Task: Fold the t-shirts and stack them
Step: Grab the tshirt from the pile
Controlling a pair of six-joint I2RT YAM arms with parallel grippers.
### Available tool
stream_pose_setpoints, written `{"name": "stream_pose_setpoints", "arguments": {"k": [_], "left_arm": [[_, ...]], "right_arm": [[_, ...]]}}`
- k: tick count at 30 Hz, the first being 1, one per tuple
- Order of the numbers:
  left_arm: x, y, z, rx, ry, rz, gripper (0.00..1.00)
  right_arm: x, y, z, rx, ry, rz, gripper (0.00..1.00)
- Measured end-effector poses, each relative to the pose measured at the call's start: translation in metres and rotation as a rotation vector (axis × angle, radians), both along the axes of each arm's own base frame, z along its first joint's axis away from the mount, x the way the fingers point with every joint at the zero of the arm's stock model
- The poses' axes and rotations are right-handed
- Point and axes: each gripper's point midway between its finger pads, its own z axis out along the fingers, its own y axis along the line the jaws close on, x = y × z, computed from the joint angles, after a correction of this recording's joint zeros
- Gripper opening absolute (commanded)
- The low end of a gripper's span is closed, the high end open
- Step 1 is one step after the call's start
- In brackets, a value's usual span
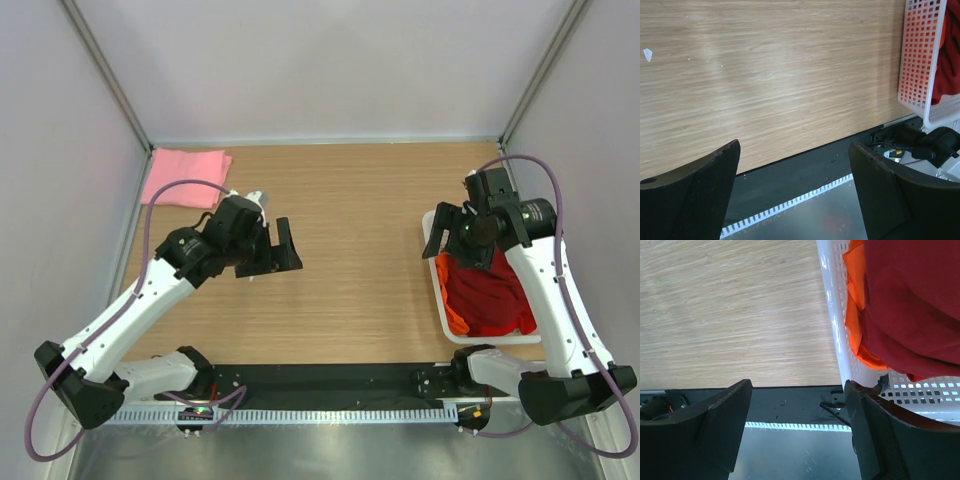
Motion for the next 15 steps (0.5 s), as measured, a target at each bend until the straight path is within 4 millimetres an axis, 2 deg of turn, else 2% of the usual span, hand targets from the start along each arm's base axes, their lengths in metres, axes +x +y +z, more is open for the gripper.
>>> {"name": "stream_pose_setpoints", "arguments": {"k": [5,8,10,12,15], "left_arm": [[0.000,-0.003,-0.007,0.024,0.011,-0.049,0.94],[-0.001,-0.004,-0.010,0.038,0.007,-0.083,0.95],[-0.002,-0.003,-0.010,0.048,-0.004,-0.109,0.97],[-0.002,-0.003,-0.010,0.057,-0.012,-0.128,0.98],[-0.003,-0.002,-0.010,0.066,-0.026,-0.161,0.98]], "right_arm": [[0.002,-0.003,0.000,-0.009,0.009,-0.037,0.76],[0.013,-0.014,0.001,-0.063,0.010,-0.079,0.74],[0.026,-0.030,-0.002,-0.097,0.023,-0.141,0.73],[0.035,-0.056,-0.010,-0.143,0.053,-0.233,0.75],[0.039,-0.095,-0.021,-0.233,0.101,-0.339,0.76]]}}
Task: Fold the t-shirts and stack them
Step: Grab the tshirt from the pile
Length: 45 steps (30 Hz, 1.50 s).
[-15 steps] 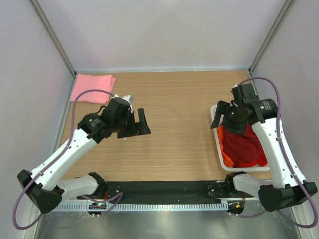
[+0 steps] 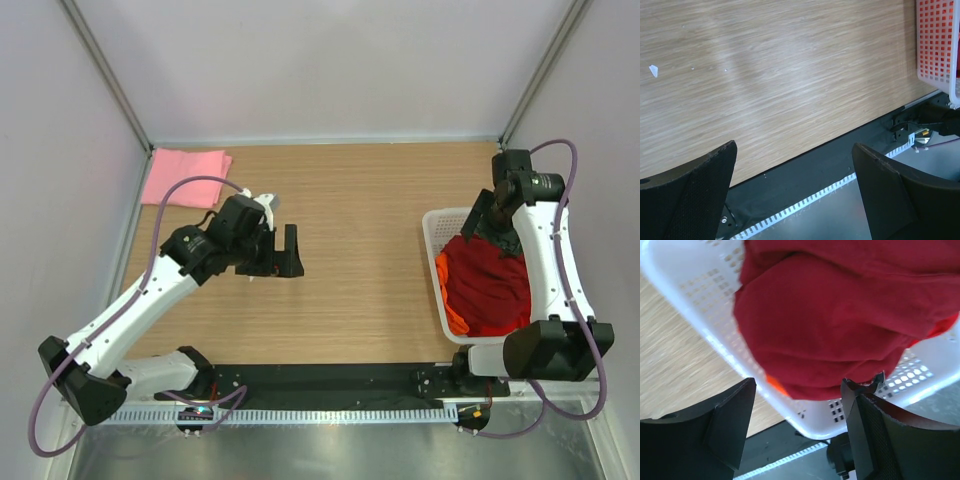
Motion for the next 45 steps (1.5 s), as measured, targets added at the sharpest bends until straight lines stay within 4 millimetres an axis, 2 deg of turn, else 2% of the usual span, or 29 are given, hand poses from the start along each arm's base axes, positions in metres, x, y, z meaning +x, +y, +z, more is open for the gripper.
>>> {"name": "stream_pose_setpoints", "arguments": {"k": [2,4,8,14,18,22,26,27,30,31,32,36,39,40,42,45], "left_arm": [[-0.002,-0.001,0.001,-0.002,-0.005,-0.021,0.98],[-0.006,0.000,0.002,-0.010,-0.009,-0.041,0.98],[-0.014,0.003,0.005,-0.025,-0.025,-0.068,0.99],[-0.020,0.005,0.014,-0.054,-0.048,-0.076,1.00],[-0.021,0.005,0.013,-0.058,-0.045,-0.075,1.00],[-0.021,0.006,0.012,-0.056,-0.040,-0.070,1.00],[-0.021,0.008,0.013,-0.044,-0.038,-0.064,1.00],[-0.020,0.009,0.014,-0.043,-0.041,-0.061,1.00],[-0.019,0.009,0.017,-0.043,-0.047,-0.056,1.00],[-0.019,0.009,0.018,-0.045,-0.048,-0.055,1.00],[-0.019,0.009,0.018,-0.046,-0.048,-0.054,1.00],[-0.017,0.010,0.017,-0.038,-0.052,-0.046,1.00],[-0.014,0.013,0.018,-0.023,-0.066,-0.029,0.99],[-0.013,0.015,0.020,-0.017,-0.073,-0.023,0.99],[-0.010,0.017,0.027,-0.012,-0.093,-0.011,0.99],[-0.006,0.019,0.044,-0.022,-0.134,0.004,0.99]], "right_arm": [[-0.001,-0.011,-0.004,-0.039,0.021,-0.023,0.76],[-0.004,-0.014,-0.009,-0.055,0.042,-0.018,0.75],[-0.012,-0.012,-0.023,-0.046,0.093,-0.011,0.73],[-0.020,-0.004,-0.059,-0.003,0.182,-0.021,0.73],[-0.012,-0.006,-0.075,-0.005,0.197,-0.030,0.73],[0.000,-0.017,-0.081,-0.063,0.185,-0.040,0.68],[0.008,-0.025,-0.085,-0.106,0.160,-0.041,0.47],[0.009,-0.026,-0.086,-0.115,0.157,-0.040,0.35],[0.012,-0.031,-0.086,-0.141,0.146,-0.036,0.13],[0.013,-0.032,-0.085,-0.151,0.143,-0.036,0.02],[0.012,-0.034,-0.084,-0.161,0.141,-0.039,0.01],[0.014,-0.038,-0.065,-0.185,0.098,-0.061,0.01],[0.020,-0.039,-0.033,-0.188,0.001,-0.090,0.01],[0.025,-0.039,-0.007,-0.182,-0.066,-0.104,0.01],[0.033,-0.037,0.022,-0.175,-0.150,-0.113,0.01],[0.051,-0.028,0.084,-0.148,-0.329,-0.103,0.01]]}}
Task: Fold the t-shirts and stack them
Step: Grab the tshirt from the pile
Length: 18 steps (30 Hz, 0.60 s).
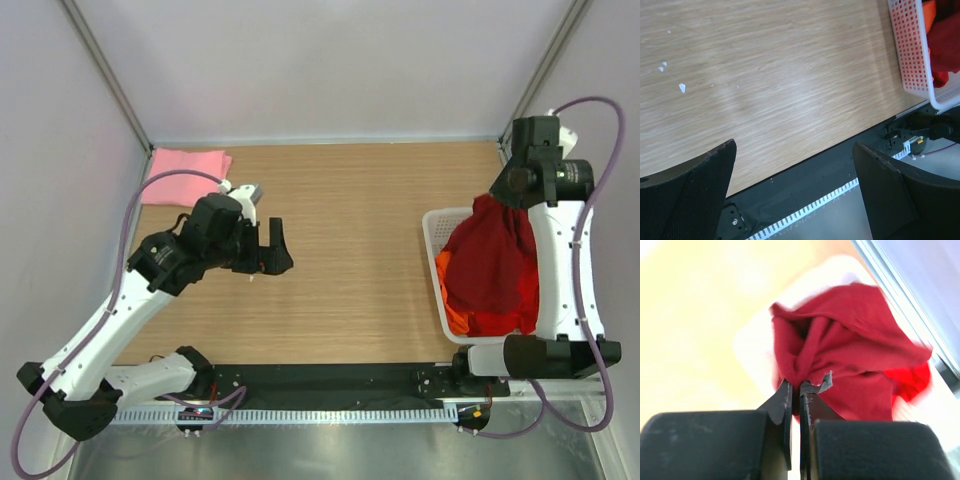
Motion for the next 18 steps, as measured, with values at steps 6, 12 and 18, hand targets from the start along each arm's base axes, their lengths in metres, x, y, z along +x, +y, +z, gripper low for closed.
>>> {"name": "stream_pose_setpoints", "arguments": {"k": [6,12,18], "left_arm": [[0.000,0.013,0.025,-0.021,-0.088,0.045,1.00],[-0.001,0.035,0.057,-0.045,-0.201,0.123,1.00],[-0.004,0.058,0.077,-0.070,-0.289,0.208,1.00]], "right_arm": [[0.027,0.071,0.128,0.074,-0.355,0.225,0.01],[0.038,0.175,0.185,0.328,-0.541,0.520,0.01],[0.022,0.284,0.215,0.686,-0.601,0.822,0.01]]}}
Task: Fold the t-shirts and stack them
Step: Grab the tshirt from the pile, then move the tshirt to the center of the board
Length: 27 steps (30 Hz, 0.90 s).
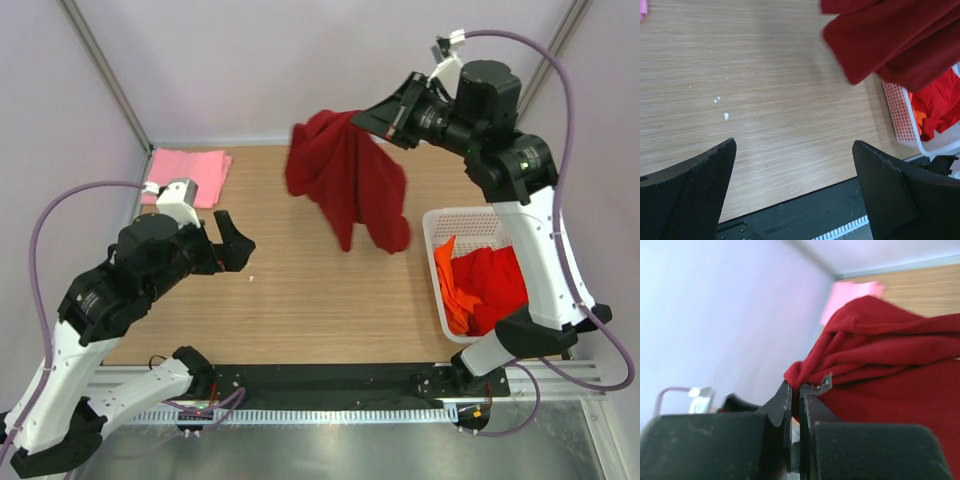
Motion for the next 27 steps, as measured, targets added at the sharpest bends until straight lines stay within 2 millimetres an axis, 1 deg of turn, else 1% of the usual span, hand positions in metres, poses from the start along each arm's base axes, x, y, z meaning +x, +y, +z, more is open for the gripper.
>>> {"name": "stream_pose_setpoints", "arguments": {"k": [1,2,3,5,7,9,10,11,12,13,14,15,16,17,19,20,22,23,25,27], "left_arm": [[0.000,0.003,0.003,-0.004,-0.010,0.015,1.00],[0.000,0.006,0.006,-0.004,-0.018,0.027,1.00],[-0.001,0.010,0.009,-0.002,-0.026,0.041,1.00],[-0.002,0.017,0.015,0.002,-0.038,0.064,1.00],[-0.003,0.023,0.018,0.012,-0.044,0.086,1.00],[-0.004,0.027,0.017,0.025,-0.039,0.098,1.00],[-0.005,0.029,0.016,0.032,-0.033,0.102,1.00],[-0.006,0.030,0.014,0.041,-0.026,0.104,1.00],[-0.007,0.031,0.012,0.048,-0.019,0.104,1.00],[-0.007,0.031,0.009,0.058,-0.007,0.104,1.00],[-0.007,0.031,0.005,0.067,0.005,0.104,1.00],[-0.007,0.031,0.001,0.080,0.019,0.104,1.00],[-0.007,0.031,-0.005,0.092,0.037,0.104,1.00],[-0.006,0.030,-0.010,0.104,0.054,0.104,1.00],[-0.003,0.026,-0.023,0.134,0.098,0.102,1.00],[-0.002,0.024,-0.028,0.142,0.115,0.102,1.00],[0.000,0.020,-0.037,0.156,0.145,0.099,1.00],[0.002,0.018,-0.042,0.164,0.162,0.096,1.00],[0.004,0.014,-0.049,0.175,0.186,0.092,1.00],[0.005,0.012,-0.051,0.177,0.195,0.093,0.99]], "right_arm": [[-0.005,0.015,0.002,0.043,0.004,0.067,0.01],[-0.006,0.026,0.001,0.072,0.008,0.113,0.02],[-0.006,0.037,-0.003,0.101,0.016,0.162,0.02],[-0.005,0.051,-0.025,0.111,0.071,0.226,0.04],[-0.002,0.058,-0.062,0.082,0.154,0.252,0.11],[0.000,0.059,-0.113,0.027,0.256,0.250,0.28],[-0.002,0.056,-0.142,-0.012,0.323,0.235,0.34],[-0.006,0.050,-0.174,-0.064,0.389,0.217,0.42],[-0.011,0.043,-0.201,-0.109,0.451,0.201,0.47],[-0.018,0.033,-0.233,-0.175,0.529,0.173,0.51],[-0.025,0.022,-0.261,-0.239,0.589,0.145,0.55],[-0.036,0.009,-0.290,-0.310,0.662,0.120,0.62],[-0.048,-0.004,-0.314,-0.374,0.728,0.100,0.65],[-0.059,-0.014,-0.333,-0.429,0.775,0.095,0.70],[-0.074,-0.028,-0.353,-0.498,0.836,0.096,0.76],[-0.079,-0.031,-0.357,-0.516,0.846,0.103,0.77],[-0.079,-0.027,-0.356,-0.522,0.820,0.123,0.79],[-0.077,-0.021,-0.354,-0.521,0.793,0.136,0.79],[-0.074,-0.002,-0.351,-0.524,0.744,0.177,0.79],[-0.068,0.027,-0.348,-0.545,0.712,0.234,0.79]]}}
